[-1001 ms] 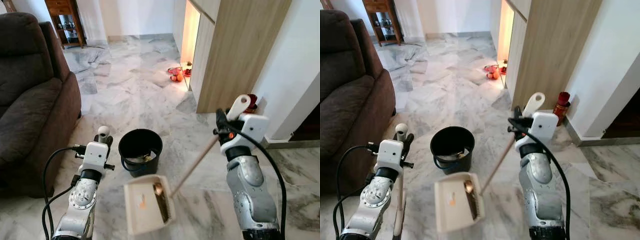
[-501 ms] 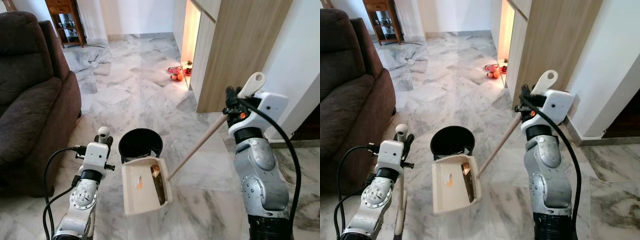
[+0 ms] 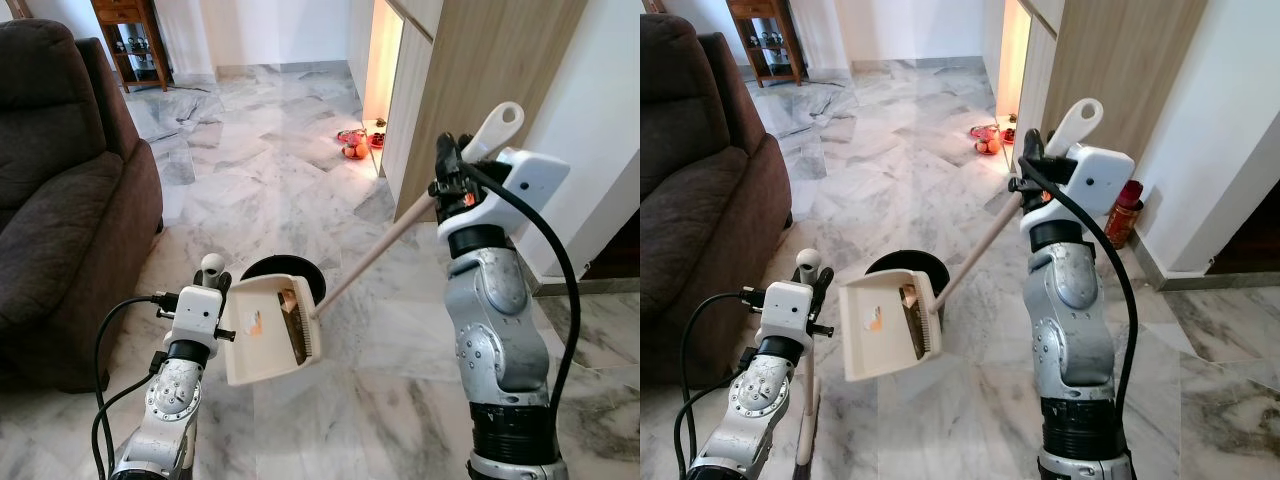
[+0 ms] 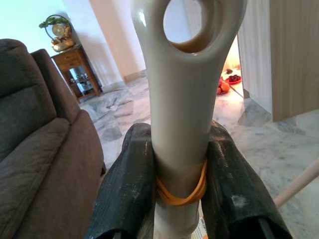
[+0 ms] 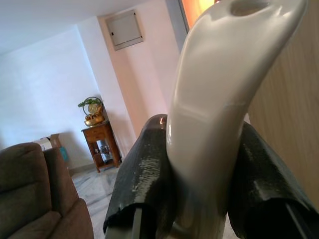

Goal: Sweep floor

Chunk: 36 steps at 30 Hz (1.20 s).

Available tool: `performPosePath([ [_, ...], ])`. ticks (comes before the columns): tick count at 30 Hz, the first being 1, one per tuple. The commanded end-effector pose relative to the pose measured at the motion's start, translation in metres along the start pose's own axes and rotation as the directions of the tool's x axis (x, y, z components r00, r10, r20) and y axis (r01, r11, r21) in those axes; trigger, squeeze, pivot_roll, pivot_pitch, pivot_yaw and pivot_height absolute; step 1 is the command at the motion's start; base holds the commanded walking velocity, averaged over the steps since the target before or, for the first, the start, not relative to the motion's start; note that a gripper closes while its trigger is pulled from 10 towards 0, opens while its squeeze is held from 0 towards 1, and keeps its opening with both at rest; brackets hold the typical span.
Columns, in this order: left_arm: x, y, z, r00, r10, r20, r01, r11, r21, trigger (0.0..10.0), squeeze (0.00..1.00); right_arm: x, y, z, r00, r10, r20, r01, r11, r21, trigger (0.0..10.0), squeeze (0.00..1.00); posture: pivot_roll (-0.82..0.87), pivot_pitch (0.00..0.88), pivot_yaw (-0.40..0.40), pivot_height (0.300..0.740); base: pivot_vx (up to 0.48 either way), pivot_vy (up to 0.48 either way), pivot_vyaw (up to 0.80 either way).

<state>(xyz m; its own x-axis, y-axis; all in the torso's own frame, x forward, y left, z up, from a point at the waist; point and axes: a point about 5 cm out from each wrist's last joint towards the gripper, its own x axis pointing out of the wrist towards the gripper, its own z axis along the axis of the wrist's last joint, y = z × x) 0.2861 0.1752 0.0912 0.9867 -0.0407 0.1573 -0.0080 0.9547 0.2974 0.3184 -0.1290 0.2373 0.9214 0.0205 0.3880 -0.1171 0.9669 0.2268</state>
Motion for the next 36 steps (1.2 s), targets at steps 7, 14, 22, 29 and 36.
performPosePath([
  [7,0.001,0.002,0.003,1.000,0.008,0.025,-0.008,0.999,0.034,10.0,0.00,0.005,0.006,0.007,0.998,0.021,0.057,-0.021,1.000,-0.004,10.0,0.00,0.14,0.000,0.030,0.740,0.260,0.000,0.00],
  [14,0.001,0.001,0.003,1.000,0.009,0.026,-0.010,0.999,0.035,10.0,0.00,0.006,0.008,0.004,0.998,0.027,0.055,-0.027,1.000,-0.001,10.0,0.00,0.15,0.000,0.029,0.740,0.316,0.000,0.18],
  [22,0.001,0.001,0.003,1.000,0.012,0.026,-0.013,0.999,0.034,10.0,0.00,0.005,0.010,0.001,0.998,0.039,0.049,-0.039,0.999,0.004,10.0,0.00,0.15,0.000,0.029,0.740,0.313,0.000,0.00],
  [29,0.001,0.001,0.003,1.000,0.010,0.029,-0.011,0.999,0.034,10.0,0.00,0.005,0.012,0.001,0.997,0.051,0.054,-0.051,0.999,-0.001,10.0,0.00,0.15,0.000,0.030,0.740,0.313,0.000,0.30],
  [36,0.002,0.001,0.004,0.999,0.013,0.031,-0.014,0.999,0.035,10.0,0.00,0.005,0.012,0.000,0.997,0.053,0.050,-0.053,0.999,0.004,10.0,0.00,0.15,0.000,0.028,0.740,0.314,0.000,0.47],
])
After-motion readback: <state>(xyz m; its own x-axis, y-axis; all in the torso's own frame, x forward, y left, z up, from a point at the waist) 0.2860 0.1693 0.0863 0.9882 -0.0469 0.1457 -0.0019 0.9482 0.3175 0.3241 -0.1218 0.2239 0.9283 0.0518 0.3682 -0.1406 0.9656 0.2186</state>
